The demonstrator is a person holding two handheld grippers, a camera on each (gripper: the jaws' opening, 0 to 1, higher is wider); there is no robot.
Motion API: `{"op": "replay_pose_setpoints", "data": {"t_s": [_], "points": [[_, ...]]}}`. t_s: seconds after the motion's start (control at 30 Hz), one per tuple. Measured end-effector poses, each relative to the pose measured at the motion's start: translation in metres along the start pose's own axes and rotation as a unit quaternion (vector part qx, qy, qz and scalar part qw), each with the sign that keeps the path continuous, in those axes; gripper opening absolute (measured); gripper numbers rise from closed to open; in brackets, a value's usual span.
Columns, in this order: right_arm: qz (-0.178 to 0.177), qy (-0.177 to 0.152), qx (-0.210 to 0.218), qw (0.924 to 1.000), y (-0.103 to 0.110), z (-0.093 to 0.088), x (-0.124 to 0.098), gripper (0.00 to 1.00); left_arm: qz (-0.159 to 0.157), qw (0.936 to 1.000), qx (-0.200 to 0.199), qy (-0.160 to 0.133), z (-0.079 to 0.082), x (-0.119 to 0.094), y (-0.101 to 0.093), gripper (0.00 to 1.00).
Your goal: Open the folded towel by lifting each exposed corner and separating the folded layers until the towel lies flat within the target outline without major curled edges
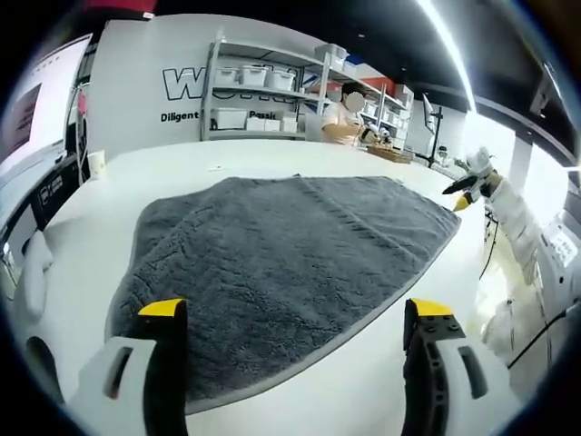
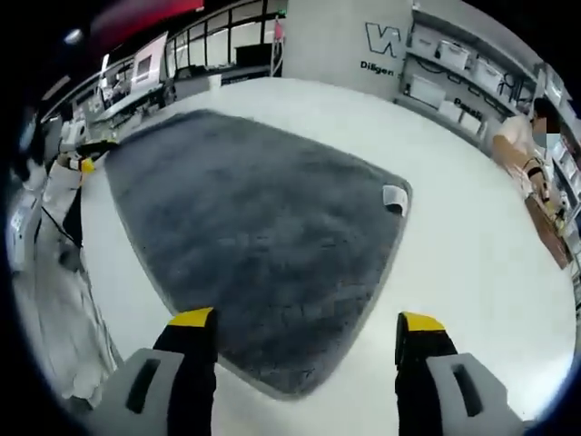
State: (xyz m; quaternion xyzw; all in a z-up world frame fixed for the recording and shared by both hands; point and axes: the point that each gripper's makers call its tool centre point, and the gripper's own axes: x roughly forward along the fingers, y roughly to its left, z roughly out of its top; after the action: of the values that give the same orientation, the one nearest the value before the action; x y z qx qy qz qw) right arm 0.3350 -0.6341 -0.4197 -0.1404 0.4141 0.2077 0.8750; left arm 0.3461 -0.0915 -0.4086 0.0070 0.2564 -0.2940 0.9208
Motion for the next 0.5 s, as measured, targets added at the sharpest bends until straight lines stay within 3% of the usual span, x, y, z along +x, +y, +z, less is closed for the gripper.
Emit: {"op": "replay_pose_setpoints", "data": {"t_s": [0.23, 0.5], "points": [[-0.017, 0.006, 0.010, 0.9998, 0.012, -0.018, -0.010, 0.99, 0.002, 1.0000, 0.001, 0.002, 0.001, 0.001, 0.000, 0.98], [-0.042, 0.002, 0.034, 0.9986, 0.018, -0.032, -0.019, 0.99, -0.003, 1.0000, 0.004, 0.002, 0.003, 0.002, -0.004, 0.99]]}}
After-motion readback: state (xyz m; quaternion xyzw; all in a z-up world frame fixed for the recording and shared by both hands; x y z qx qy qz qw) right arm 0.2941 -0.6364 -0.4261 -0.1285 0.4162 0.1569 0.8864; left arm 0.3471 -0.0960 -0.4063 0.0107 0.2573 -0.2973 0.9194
